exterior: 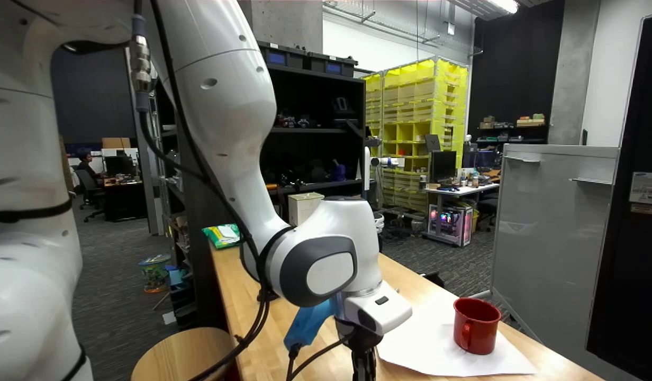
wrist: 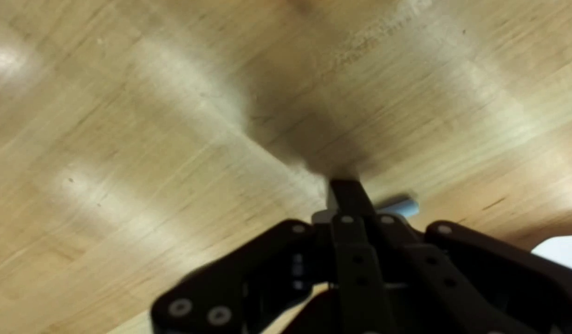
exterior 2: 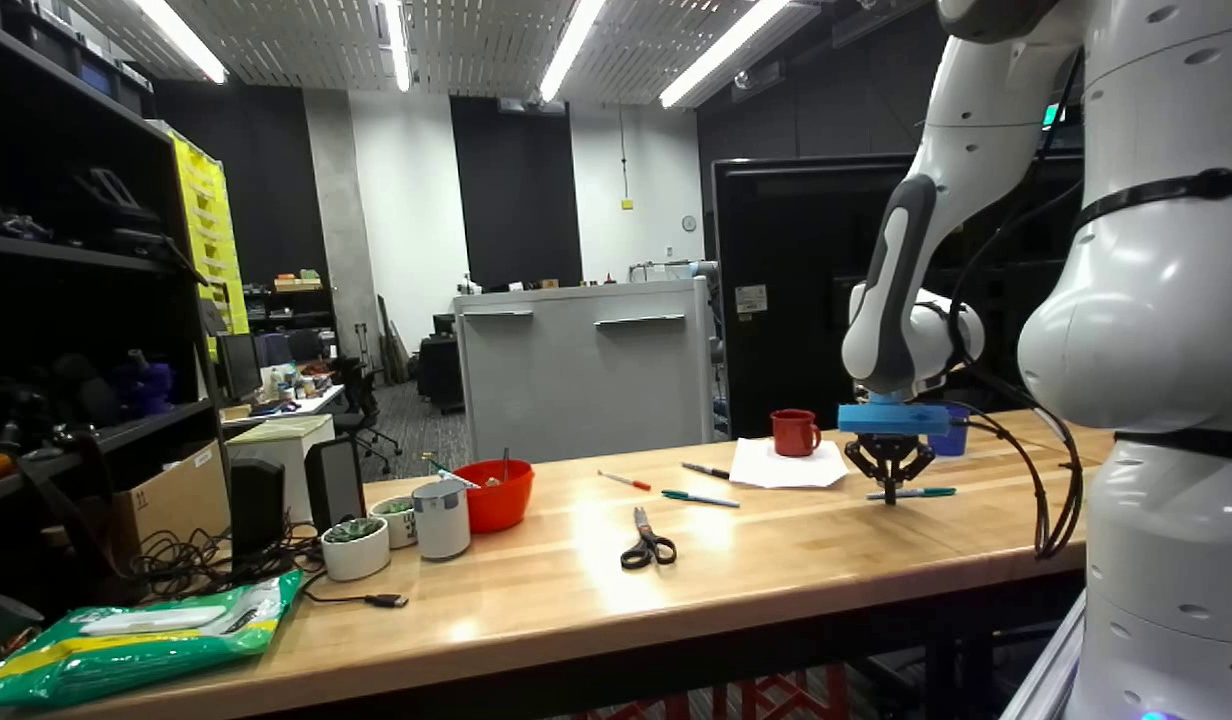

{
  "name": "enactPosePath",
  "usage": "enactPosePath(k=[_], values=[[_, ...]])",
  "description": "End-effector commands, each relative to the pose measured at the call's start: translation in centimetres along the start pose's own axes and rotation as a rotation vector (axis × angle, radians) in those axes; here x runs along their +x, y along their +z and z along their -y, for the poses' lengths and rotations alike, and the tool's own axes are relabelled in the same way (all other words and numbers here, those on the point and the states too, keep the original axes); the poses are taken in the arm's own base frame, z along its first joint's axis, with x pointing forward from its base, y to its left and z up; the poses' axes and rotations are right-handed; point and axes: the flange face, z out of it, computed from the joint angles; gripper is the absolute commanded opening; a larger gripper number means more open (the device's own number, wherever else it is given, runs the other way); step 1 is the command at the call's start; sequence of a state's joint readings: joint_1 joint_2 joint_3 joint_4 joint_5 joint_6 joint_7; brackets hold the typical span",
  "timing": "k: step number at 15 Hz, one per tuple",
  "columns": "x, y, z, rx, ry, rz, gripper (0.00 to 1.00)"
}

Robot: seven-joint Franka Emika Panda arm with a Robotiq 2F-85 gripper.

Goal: Move the left green marker to the right, then turn it to the right

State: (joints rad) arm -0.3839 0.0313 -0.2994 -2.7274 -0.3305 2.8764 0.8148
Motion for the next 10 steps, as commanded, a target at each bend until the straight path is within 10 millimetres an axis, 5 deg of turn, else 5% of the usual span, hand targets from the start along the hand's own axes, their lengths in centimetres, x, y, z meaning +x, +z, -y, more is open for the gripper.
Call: enactPosePath(k=[1,10], values=[[0.6,1.1,0.6,-0.004,-0.012,-0.004,0.0],[1.8,1.3,1.2,-0.001,-0.007,-0.005,0.0]])
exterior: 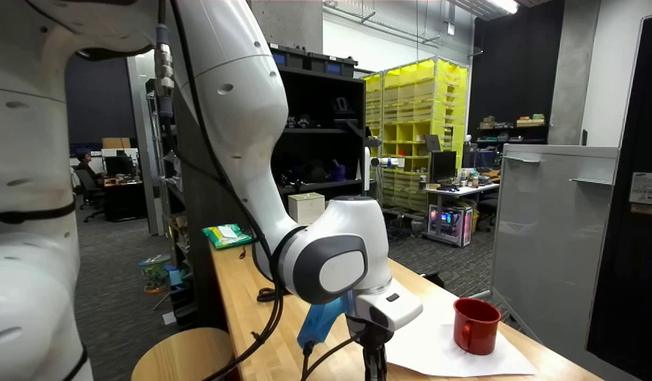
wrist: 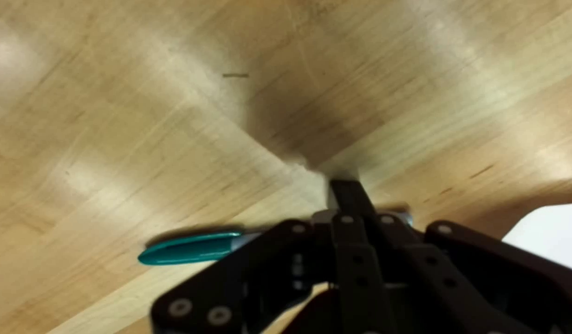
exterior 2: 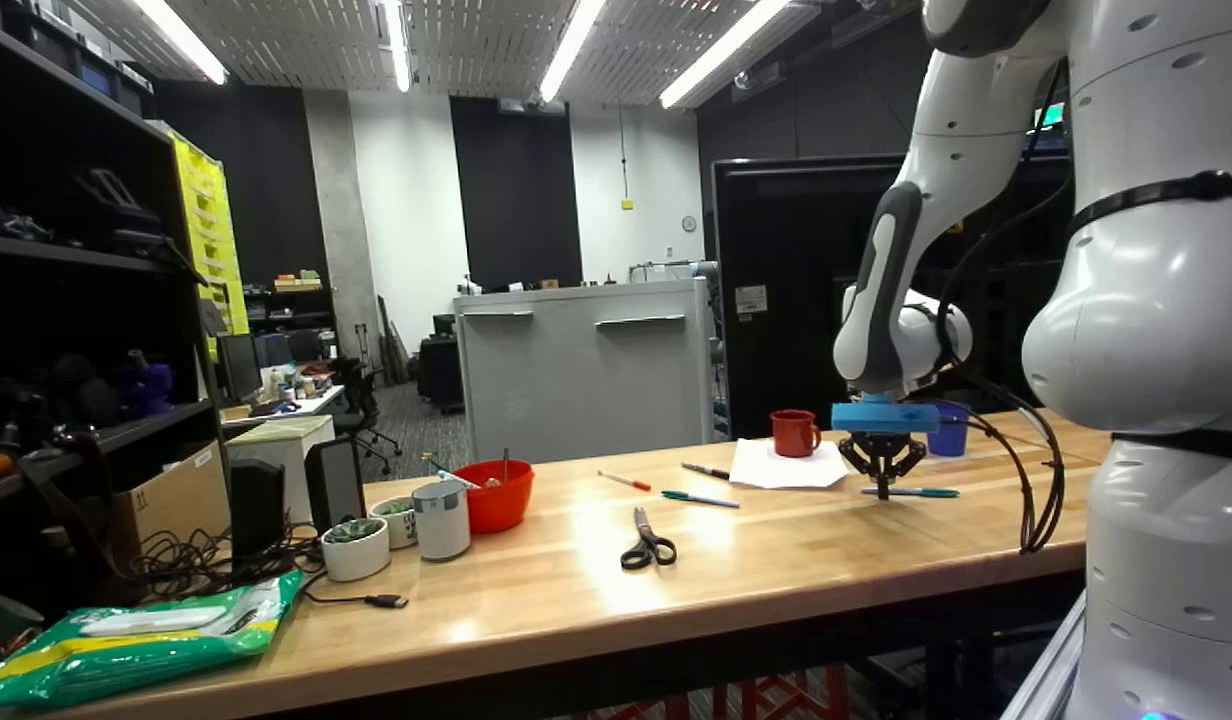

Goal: Move the left green marker to the right, then turn it to the right

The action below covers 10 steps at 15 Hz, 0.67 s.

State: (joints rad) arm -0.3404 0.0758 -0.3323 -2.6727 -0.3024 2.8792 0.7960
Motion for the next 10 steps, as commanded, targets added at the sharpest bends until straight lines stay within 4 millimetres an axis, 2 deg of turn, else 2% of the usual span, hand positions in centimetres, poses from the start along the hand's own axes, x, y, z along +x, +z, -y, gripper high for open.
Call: enactPosePath(k=[1,10], values=[[0.3,1.2,0.1,-0.001,0.001,0.014,0.0],[2.0,1.1,-0.1,0.027,0.017,0.025,0.0]])
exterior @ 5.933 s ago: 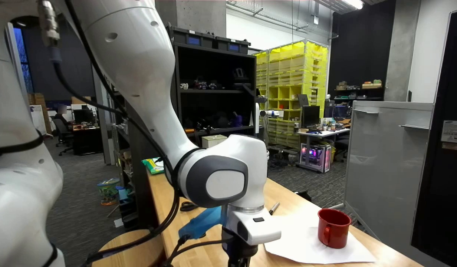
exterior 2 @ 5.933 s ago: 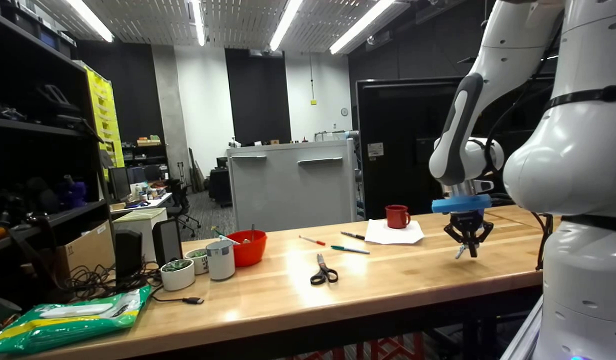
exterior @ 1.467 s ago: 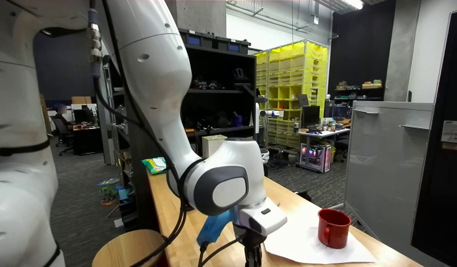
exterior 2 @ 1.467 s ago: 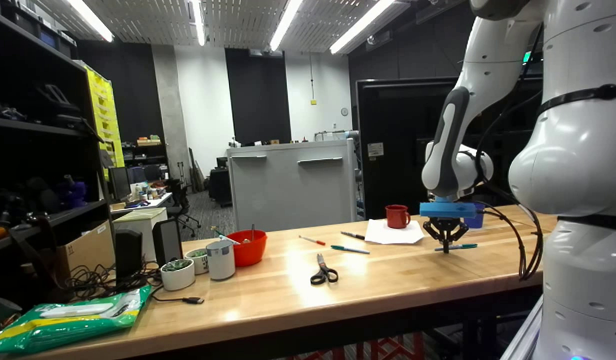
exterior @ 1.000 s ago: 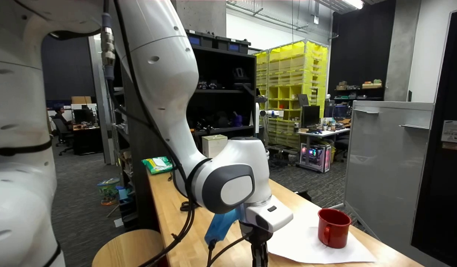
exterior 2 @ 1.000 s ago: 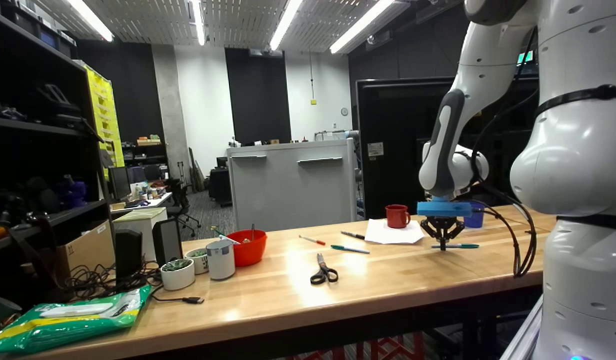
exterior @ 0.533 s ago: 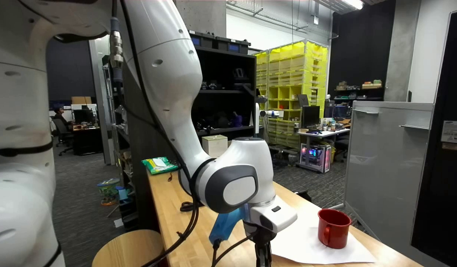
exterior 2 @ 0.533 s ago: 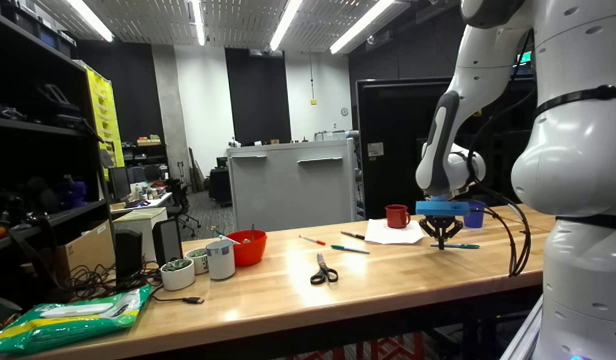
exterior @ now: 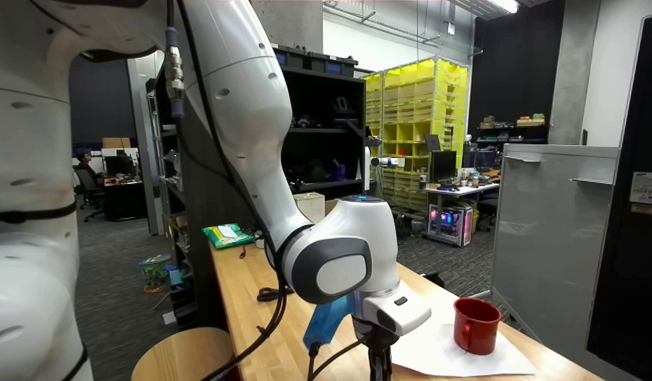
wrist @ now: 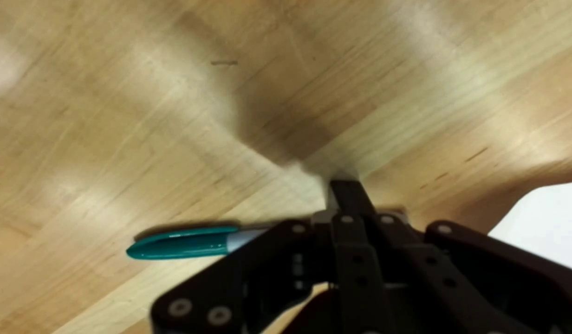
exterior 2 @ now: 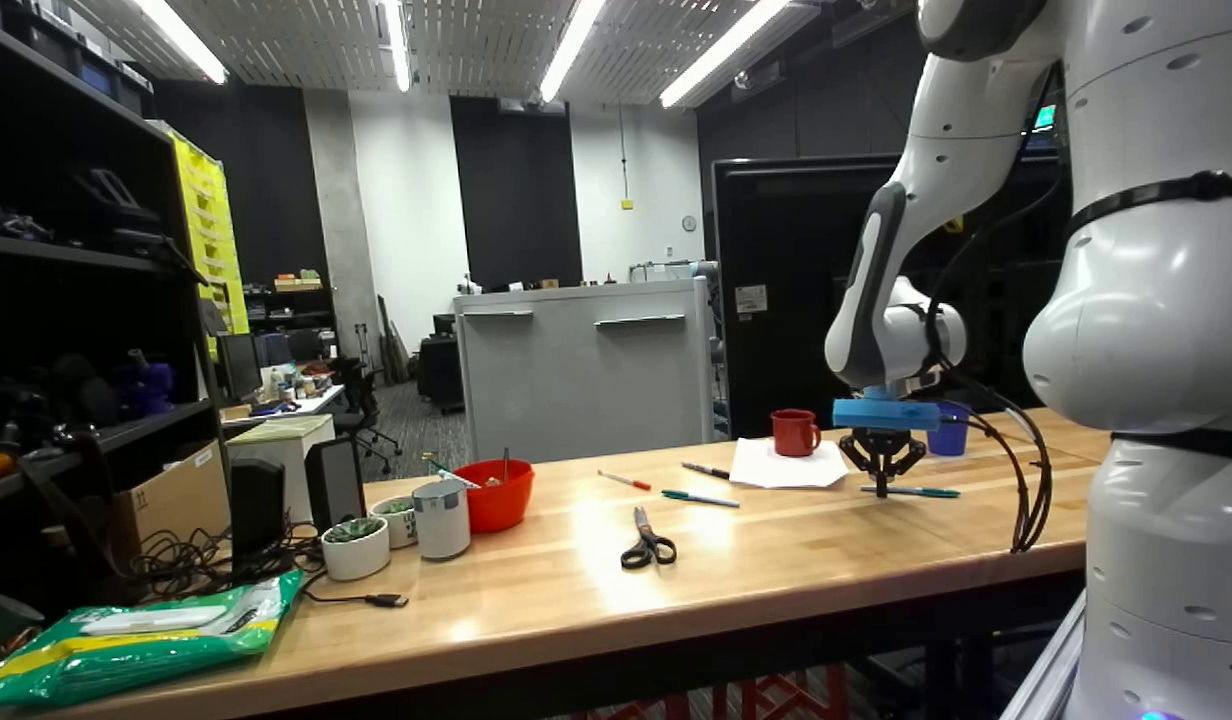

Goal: Move the left green marker to the right, then turn it to the right

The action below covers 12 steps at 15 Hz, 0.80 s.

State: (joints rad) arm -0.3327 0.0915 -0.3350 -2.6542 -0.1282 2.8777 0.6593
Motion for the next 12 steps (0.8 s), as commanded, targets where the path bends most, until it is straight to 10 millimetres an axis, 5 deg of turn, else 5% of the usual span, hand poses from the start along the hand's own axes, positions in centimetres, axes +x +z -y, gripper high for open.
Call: enactPosePath(k=[1,12], values=[[1.2,0.9,0.3,-0.002,-0.008,0.0,0.0],[3.5,1.3,0.7,0.011,-0.009,0.05,0.0]])
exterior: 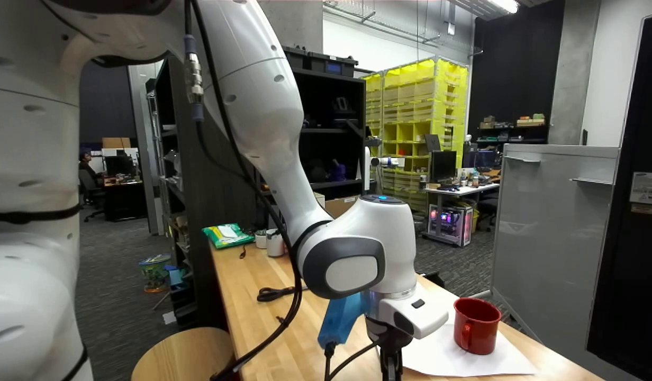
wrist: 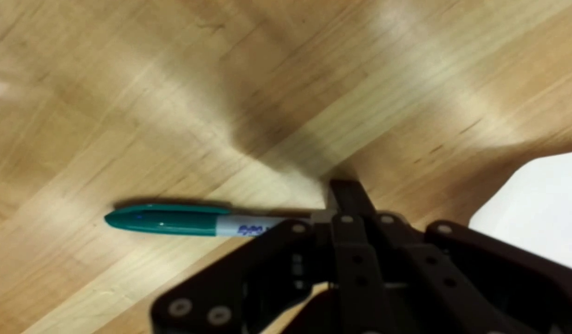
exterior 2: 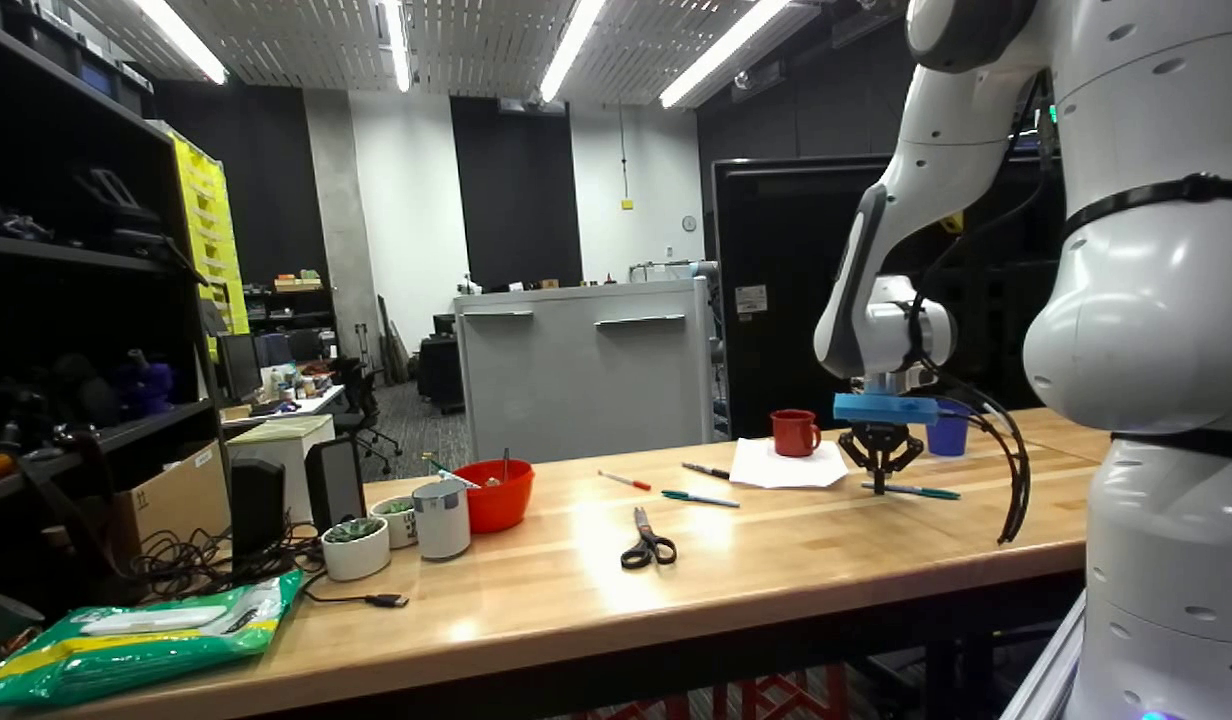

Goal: Move the left green marker to the right, then turn it to the right

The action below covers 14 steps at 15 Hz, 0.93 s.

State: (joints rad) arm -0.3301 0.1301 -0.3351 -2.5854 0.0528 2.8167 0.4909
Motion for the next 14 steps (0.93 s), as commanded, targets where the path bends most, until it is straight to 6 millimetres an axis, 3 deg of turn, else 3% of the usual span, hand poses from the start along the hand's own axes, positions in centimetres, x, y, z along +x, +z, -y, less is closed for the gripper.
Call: enactPosePath(k=[1,14], values=[[1.7,1.1,0.6,-0.008,-0.009,0.011,0.0],[4.7,1.8,1.4,-0.026,-0.008,0.055,0.0]])
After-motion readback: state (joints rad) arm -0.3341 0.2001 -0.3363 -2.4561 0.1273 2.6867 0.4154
